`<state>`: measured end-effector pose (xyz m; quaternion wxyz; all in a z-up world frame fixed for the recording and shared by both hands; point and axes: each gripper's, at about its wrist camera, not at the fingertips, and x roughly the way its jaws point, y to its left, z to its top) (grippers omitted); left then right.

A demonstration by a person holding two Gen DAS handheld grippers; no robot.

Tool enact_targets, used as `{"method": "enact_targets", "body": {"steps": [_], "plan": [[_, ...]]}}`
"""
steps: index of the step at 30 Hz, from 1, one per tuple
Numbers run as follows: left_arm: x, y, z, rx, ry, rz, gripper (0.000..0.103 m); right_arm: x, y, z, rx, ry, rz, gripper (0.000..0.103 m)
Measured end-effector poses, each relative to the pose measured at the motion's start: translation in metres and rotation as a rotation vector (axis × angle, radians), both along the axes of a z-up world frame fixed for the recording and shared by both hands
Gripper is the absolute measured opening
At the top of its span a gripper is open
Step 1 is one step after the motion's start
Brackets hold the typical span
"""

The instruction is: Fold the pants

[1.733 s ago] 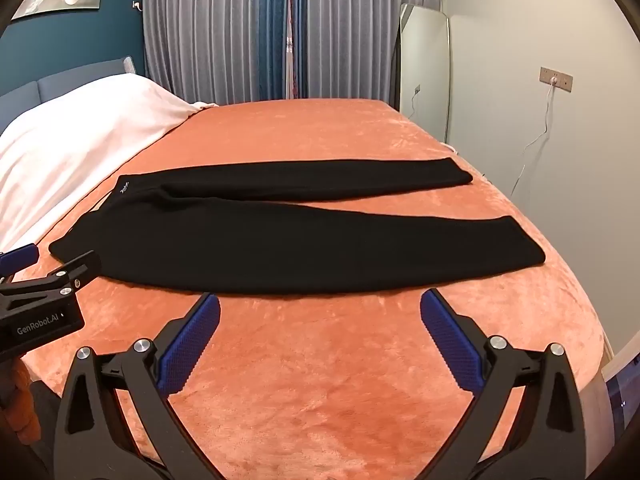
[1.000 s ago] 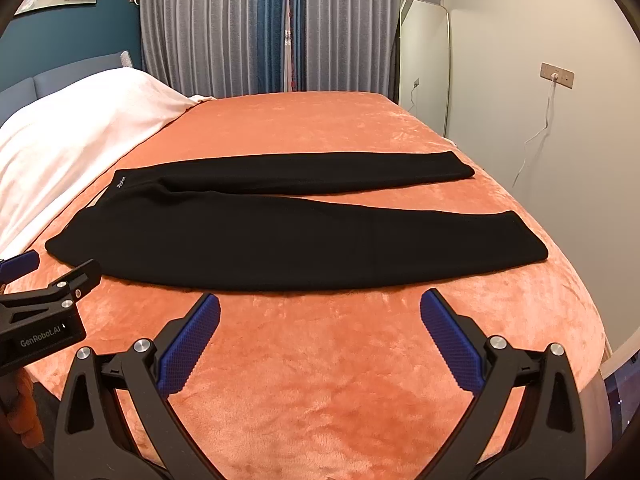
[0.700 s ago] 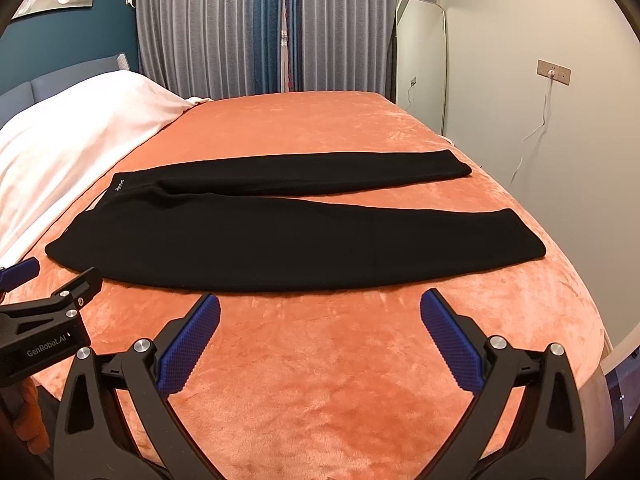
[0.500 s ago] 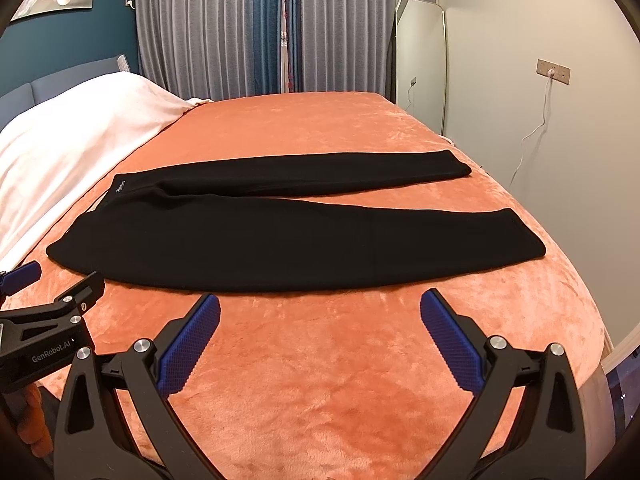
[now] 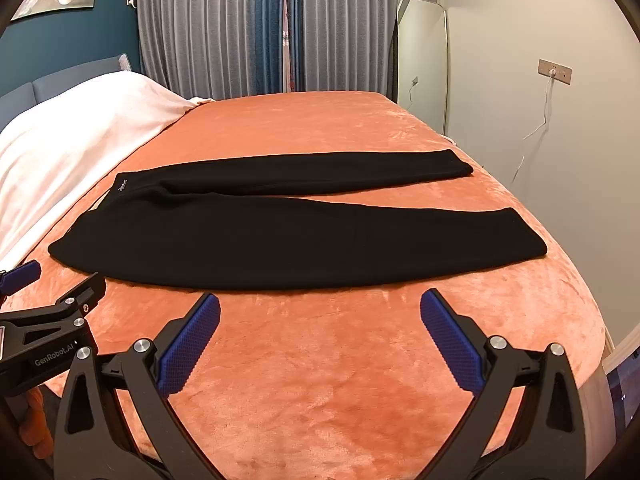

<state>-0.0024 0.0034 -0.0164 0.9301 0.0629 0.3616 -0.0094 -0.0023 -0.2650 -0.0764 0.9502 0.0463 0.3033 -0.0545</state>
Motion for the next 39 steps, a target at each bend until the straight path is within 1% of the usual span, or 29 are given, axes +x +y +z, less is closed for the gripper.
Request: {"method": "enact_targets", "body": {"steps": [18,32,39], "plan": [[0.001,0.001,-0.001,0.001,0.005,0.005,0.097,0.000,0.004,0.001,-0.008,-0.001,0.000,0.098],[-0.006,0.003,0.016,0.015,-0.012,0.033,0.097,-0.006,0.004,0.025,-0.042,-0.036,0.013,0.098],[0.002,-0.003,0.020,0.043,-0.001,0.052,0.098,0.003,-0.013,0.028,-0.017,-0.030,0.011,0.098]]}}
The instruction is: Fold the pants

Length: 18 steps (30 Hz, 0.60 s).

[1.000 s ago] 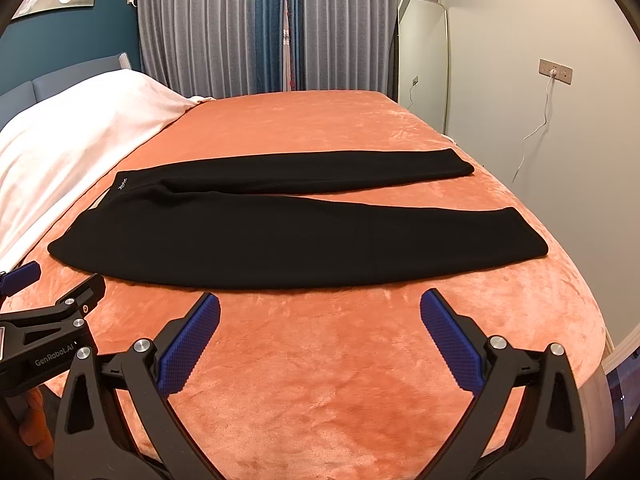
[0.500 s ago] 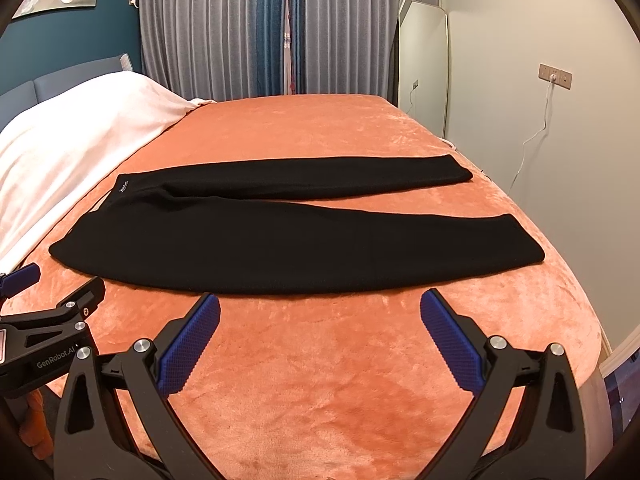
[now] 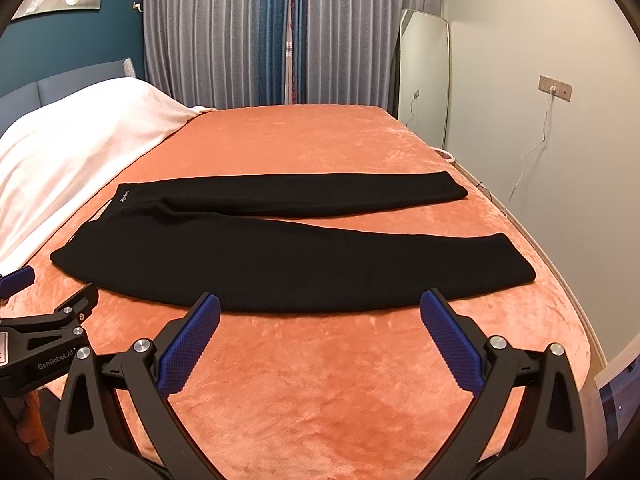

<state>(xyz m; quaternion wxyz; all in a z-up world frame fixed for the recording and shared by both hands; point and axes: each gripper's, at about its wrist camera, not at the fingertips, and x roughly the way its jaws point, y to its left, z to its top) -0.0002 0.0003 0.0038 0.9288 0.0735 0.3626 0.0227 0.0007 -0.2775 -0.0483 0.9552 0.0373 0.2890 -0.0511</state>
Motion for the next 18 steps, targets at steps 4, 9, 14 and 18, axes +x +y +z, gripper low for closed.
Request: {"method": "enact_targets", "body": {"steps": [4,9,14,18], "plan": [[0.004,-0.002,0.003,0.019,0.004,0.011,0.097,0.007,-0.005,0.002,0.007,-0.006,0.003,0.098],[0.015,-0.006,0.002,0.033,0.011,0.010,0.098,0.017,-0.012,-0.003,0.018,0.003,-0.002,0.098],[0.034,-0.016,-0.007,0.049,0.035,0.003,0.098,0.035,-0.021,-0.011,0.033,0.023,-0.014,0.098],[0.054,-0.025,-0.017,0.065,0.057,-0.001,0.098,0.059,-0.031,-0.025,0.045,0.058,-0.023,0.098]]}}
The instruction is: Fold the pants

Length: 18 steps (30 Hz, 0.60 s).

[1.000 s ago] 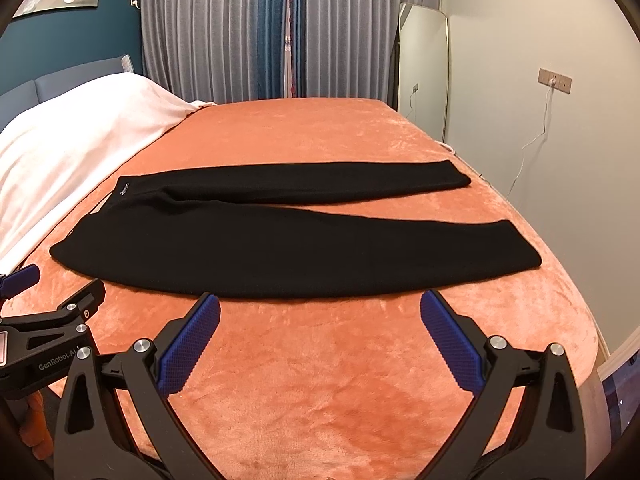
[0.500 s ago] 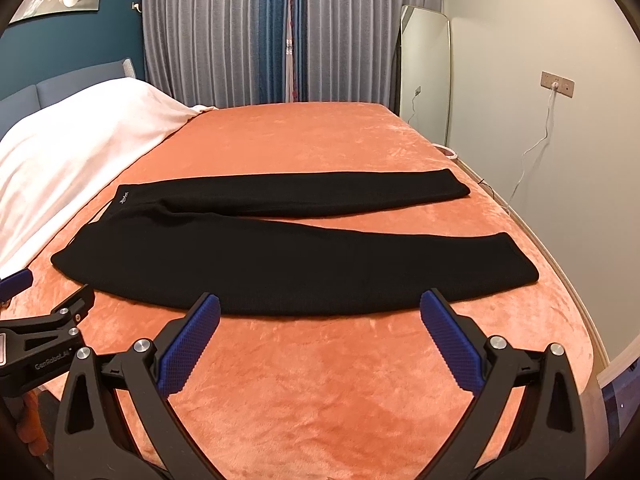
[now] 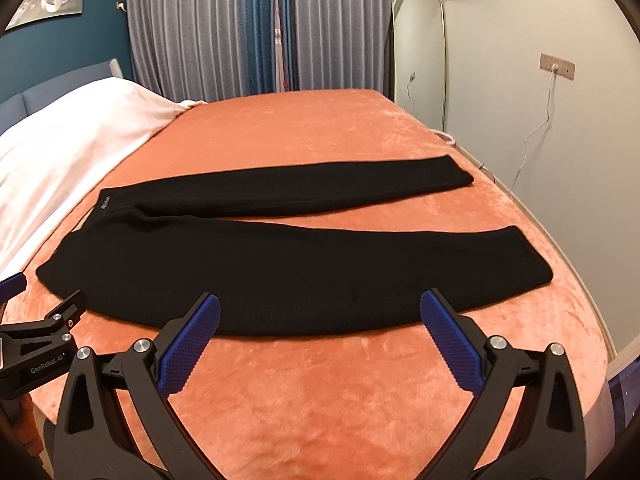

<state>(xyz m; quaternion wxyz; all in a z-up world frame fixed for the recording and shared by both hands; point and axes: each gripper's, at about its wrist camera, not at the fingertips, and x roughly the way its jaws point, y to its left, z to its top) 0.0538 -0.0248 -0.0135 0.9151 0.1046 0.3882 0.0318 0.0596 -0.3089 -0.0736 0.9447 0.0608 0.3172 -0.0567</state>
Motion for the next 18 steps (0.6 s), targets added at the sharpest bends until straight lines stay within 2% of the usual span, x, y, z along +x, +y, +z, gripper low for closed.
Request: {"method": "enact_targets", "body": {"steps": [7,14,18], "plan": [[0.043,-0.017,-0.018,0.009,0.051,0.006,0.098,0.043,-0.019,-0.016,0.020,0.048,-0.007,0.098],[0.072,-0.037,-0.029,0.012,0.076,0.005,0.098,0.069,-0.035,-0.022,-0.017,0.062,0.004,0.098],[0.080,-0.046,-0.036,0.019,0.080,0.002,0.098,0.086,-0.063,-0.028,0.028,0.072,0.029,0.098]]}}
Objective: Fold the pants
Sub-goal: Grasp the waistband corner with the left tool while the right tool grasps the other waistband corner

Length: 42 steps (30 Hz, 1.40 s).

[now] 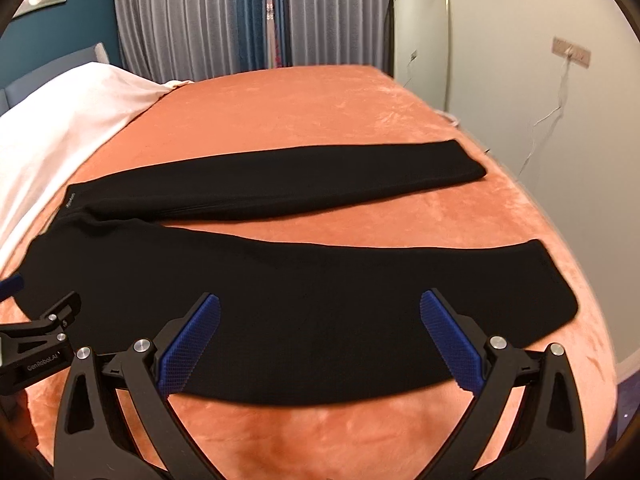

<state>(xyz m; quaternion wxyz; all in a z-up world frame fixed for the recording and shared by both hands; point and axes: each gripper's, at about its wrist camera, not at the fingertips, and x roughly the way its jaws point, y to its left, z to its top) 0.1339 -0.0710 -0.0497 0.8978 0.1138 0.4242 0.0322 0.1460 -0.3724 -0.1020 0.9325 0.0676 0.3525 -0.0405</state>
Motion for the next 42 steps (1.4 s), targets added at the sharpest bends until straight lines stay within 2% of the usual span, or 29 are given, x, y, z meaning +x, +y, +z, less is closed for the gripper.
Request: {"method": "enact_targets", "body": {"steps": [4,8,13,15,17,20,21,23,25,26,27,29,32,35,37,42], "plan": [[0.005,0.008,-0.003,-0.009,0.001,0.021,0.097,0.038,-0.061,0.008,-0.016,-0.009,-0.052,0.098],[0.010,0.015,-0.006,-0.038,0.010,0.033,0.097,0.098,-0.127,0.022,-0.001,-0.010,-0.097,0.098],[0.013,0.017,-0.006,-0.095,0.016,0.020,0.097,0.190,-0.193,0.013,0.018,0.079,-0.135,0.098],[0.016,0.023,-0.002,-0.159,-0.002,0.003,0.097,0.224,-0.208,0.001,0.031,0.128,-0.131,0.097],[0.022,0.033,0.001,-0.210,-0.003,0.001,0.097,0.259,-0.227,-0.017,0.040,0.192,-0.179,0.093],[0.041,0.061,0.004,-0.210,-0.012,0.047,0.097,0.288,-0.242,-0.043,0.102,0.272,-0.206,0.067],[0.054,0.075,0.005,-0.194,-0.009,0.074,0.097,0.298,-0.243,-0.056,0.148,0.308,-0.199,0.063],[0.080,0.103,0.006,-0.183,0.004,0.103,0.097,0.301,-0.239,-0.057,0.100,0.285,-0.205,0.063],[0.122,0.142,0.005,-0.165,0.032,0.165,0.097,0.301,-0.230,-0.056,0.057,0.293,-0.195,0.054],[0.142,0.160,0.005,-0.163,0.045,0.203,0.097,0.300,-0.227,-0.055,0.052,0.284,-0.179,0.042],[0.164,0.180,0.004,-0.172,0.055,0.242,0.097,0.298,-0.226,-0.054,0.050,0.279,-0.170,0.025],[0.211,0.226,0.003,-0.182,0.054,0.342,0.097,0.297,-0.223,-0.051,0.057,0.280,-0.157,0.015],[0.271,0.286,-0.001,-0.231,0.050,0.463,0.097,0.294,-0.214,-0.046,0.034,0.284,-0.165,0.013],[0.307,0.327,-0.016,-0.293,0.062,0.553,0.096,0.291,-0.217,-0.046,0.061,0.278,-0.194,0.013],[0.325,0.342,-0.027,-0.310,0.077,0.572,0.096,0.288,-0.218,-0.048,0.082,0.275,-0.212,0.013],[0.354,0.344,-0.052,-0.318,0.136,0.549,0.096,0.283,-0.219,-0.048,0.113,0.272,-0.244,0.013]]}}
